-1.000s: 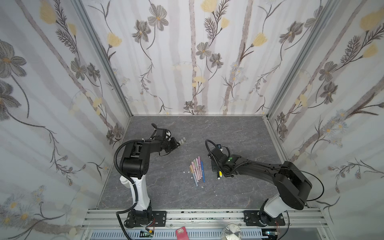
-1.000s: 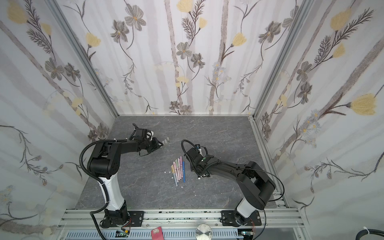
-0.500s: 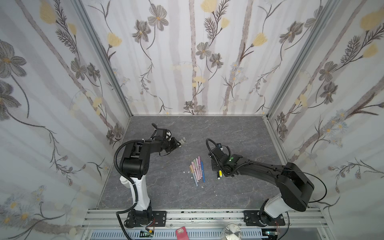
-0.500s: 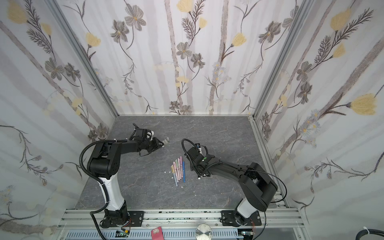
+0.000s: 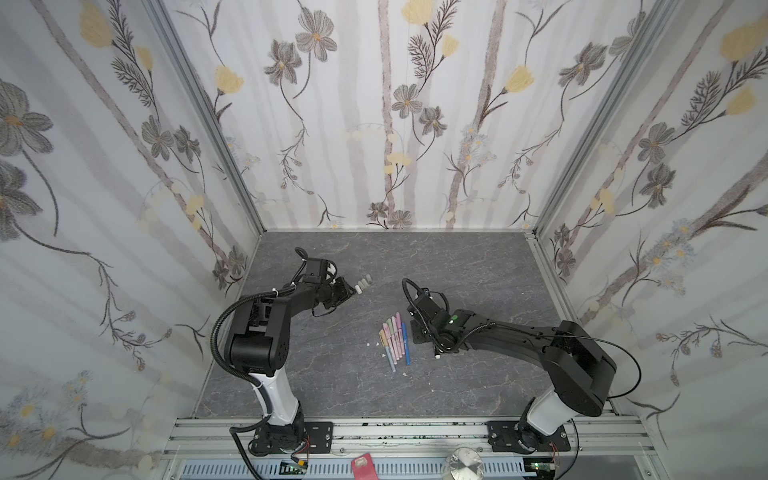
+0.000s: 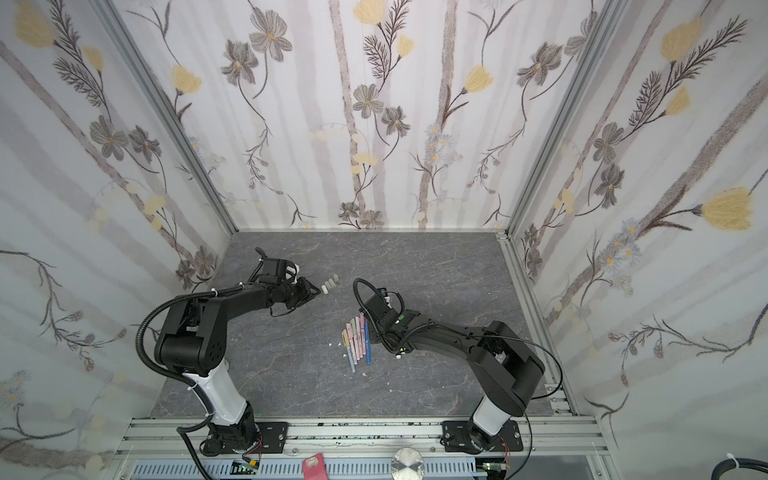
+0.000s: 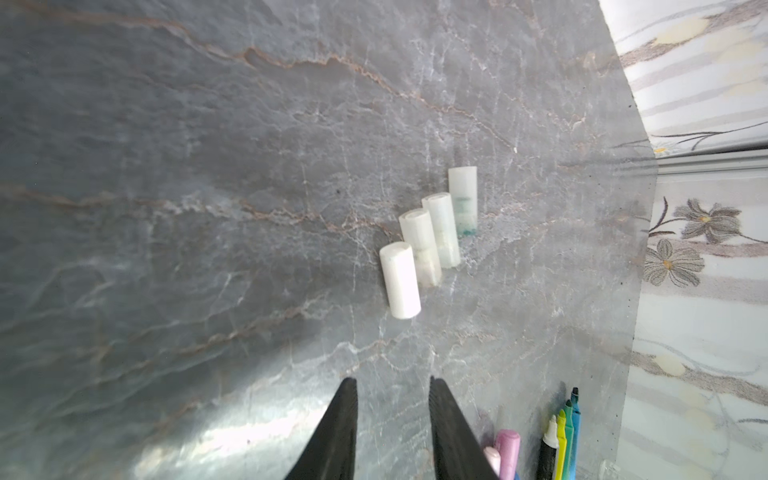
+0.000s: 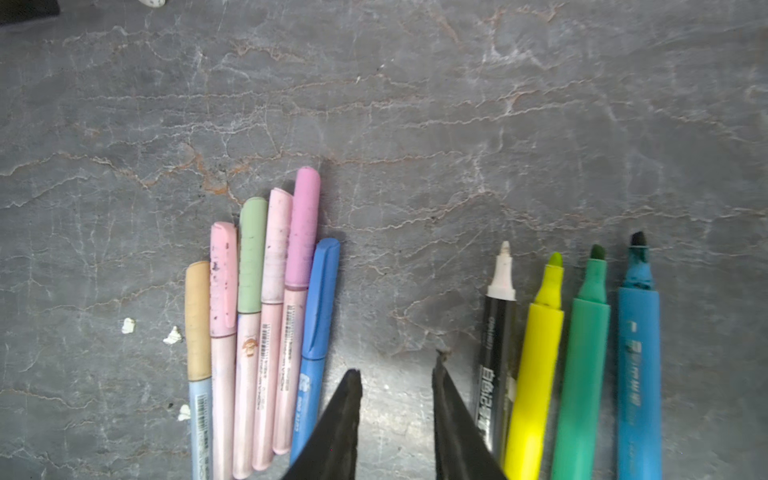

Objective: Open the pen caps
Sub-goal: 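Open the left gripper to drop the white cap beside the other caps, then move the right gripper to the blue pen and close on it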

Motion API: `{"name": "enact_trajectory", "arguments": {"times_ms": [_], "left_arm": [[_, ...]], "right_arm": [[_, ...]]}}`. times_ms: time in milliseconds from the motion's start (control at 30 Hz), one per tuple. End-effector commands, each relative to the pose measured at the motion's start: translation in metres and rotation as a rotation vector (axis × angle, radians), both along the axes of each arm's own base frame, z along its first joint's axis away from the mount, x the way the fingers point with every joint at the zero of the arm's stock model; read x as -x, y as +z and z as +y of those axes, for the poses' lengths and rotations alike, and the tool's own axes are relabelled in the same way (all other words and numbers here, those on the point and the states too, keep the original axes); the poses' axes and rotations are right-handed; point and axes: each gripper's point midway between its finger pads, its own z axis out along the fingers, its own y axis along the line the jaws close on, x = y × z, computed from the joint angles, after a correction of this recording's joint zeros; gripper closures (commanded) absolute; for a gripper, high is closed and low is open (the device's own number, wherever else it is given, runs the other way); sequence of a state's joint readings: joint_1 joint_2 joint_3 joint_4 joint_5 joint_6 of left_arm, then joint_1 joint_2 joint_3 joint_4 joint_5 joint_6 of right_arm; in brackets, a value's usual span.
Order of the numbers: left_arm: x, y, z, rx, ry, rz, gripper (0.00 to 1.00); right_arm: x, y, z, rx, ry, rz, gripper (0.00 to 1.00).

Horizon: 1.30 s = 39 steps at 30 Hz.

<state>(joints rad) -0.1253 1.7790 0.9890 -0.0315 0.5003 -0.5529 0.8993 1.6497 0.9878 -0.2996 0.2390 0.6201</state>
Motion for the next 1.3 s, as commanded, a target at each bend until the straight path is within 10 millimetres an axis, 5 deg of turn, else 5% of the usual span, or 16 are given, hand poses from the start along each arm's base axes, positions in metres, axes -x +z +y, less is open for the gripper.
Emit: {"name": "enact_trajectory", "arguments": {"times_ms": [0, 333, 1267], "left_arm": [[0.007, 0.015, 0.004, -0.006, 0.003, -0.016, 0.69], [0.013, 0.046, 0.006, 0.001, 0.006, -0.063, 0.68], [0.017, 0.035, 0.005, 0.013, 0.005, -0.051, 0.68]], "right_arm": [[0.0, -0.002, 0.012, -0.032, 0.004, 0.021, 0.7], [0.005, -0.018, 0.022, -0.028, 0.007, 0.07, 0.7], [0.024, -0.039, 0.027, 0.02, 0.021, 0.111, 0.7]]}}
